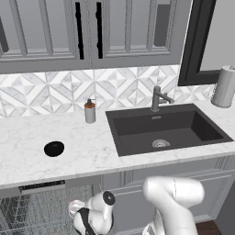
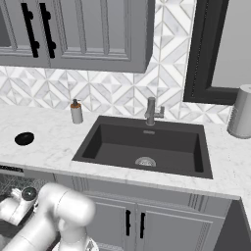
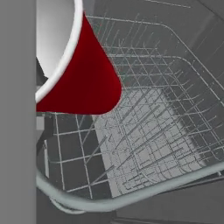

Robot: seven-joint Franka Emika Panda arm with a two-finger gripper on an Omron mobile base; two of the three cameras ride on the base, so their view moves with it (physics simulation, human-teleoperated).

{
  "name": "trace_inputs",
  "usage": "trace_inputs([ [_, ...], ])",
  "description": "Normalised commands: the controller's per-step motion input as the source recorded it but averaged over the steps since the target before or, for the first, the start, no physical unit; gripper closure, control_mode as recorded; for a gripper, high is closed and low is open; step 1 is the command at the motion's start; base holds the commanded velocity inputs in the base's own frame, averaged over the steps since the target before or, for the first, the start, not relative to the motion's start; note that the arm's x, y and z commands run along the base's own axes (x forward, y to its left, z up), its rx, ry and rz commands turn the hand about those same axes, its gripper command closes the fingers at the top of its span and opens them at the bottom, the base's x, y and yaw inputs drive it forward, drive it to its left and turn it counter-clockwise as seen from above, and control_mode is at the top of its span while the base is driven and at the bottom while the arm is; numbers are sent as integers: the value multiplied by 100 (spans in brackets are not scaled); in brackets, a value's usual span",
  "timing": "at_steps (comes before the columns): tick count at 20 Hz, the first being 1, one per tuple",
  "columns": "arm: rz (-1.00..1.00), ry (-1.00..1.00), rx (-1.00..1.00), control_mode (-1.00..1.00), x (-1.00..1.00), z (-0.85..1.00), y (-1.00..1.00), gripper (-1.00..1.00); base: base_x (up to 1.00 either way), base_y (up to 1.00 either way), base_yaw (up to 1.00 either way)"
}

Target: Pick up the cup and bowl from the counter, place them in the dishwasher, and close the dishwasher door.

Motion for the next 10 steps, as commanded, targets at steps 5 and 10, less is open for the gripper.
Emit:
trace_inputs([
  [5, 0, 10, 0, -100, -72, -21, 16, 100, 0, 0, 0],
  [10, 0, -8, -2, -100, -100, -19, 33, -100, 0, 0, 0],
])
